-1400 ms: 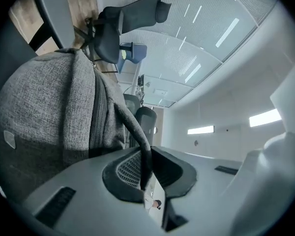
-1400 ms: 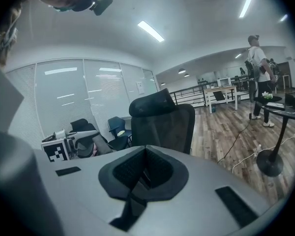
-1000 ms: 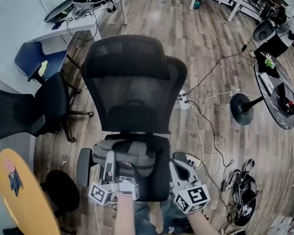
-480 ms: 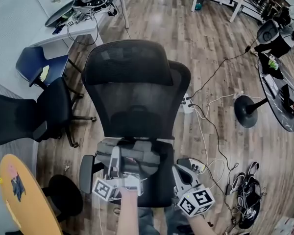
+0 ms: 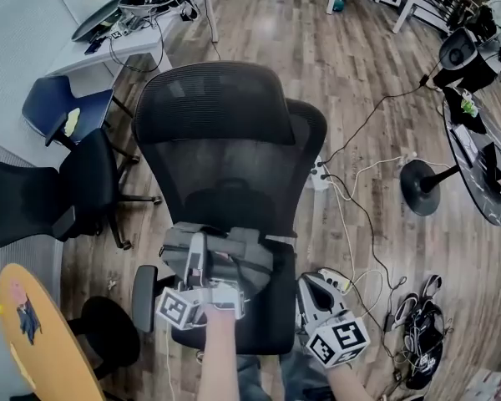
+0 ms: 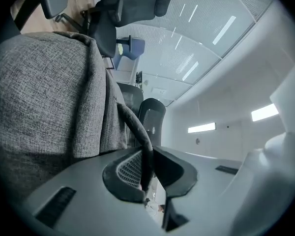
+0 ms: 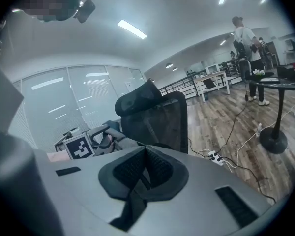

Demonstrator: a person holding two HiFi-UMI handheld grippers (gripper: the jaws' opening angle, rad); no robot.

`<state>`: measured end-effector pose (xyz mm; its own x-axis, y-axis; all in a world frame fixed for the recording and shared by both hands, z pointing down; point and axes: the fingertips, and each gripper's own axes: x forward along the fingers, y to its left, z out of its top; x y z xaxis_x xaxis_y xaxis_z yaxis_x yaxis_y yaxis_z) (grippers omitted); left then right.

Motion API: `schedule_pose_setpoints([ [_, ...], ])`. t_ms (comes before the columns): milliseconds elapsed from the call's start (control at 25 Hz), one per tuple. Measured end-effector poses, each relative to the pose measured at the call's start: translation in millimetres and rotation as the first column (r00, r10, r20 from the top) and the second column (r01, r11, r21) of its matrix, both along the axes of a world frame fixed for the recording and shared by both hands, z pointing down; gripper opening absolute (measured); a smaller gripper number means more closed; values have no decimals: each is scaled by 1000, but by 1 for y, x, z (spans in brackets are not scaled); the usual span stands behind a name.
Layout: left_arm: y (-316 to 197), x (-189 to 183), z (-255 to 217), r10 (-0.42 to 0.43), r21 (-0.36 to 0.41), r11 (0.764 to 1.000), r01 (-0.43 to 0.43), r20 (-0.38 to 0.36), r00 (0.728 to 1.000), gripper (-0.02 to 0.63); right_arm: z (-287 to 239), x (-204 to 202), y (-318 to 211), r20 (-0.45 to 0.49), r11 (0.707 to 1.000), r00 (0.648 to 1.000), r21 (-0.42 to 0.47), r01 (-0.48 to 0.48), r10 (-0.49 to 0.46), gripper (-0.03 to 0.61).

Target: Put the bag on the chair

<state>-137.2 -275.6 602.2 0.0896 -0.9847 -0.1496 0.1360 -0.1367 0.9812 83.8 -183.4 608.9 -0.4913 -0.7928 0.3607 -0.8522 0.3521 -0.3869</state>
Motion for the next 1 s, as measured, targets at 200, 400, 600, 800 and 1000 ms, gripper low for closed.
schedule_pose_setpoints([
  [200,-23,6,4,8,-19,1000,-7,18,1000,51,2,12,-5,-23,1000,1000,3,3,-3,12],
  [400,-44,10,7,28,-30,999,-26,56,998,52,1,18,-15,-41,1000,999,13,9,-8,12],
  [600,-65,10,18,48,-34,998,-47,33,998,54,6,22,-19,-68,999,997,8,48,-47,12],
  [800,-94,20,34,83,-44,996,-82,8,997,54,16,37,-21,-72,999,997,-11,36,-37,12],
  [1000,-127,32,57,166,-158,974,-161,22,986,65,24,46,-25,-65,999,998,-24,25,-27,12],
])
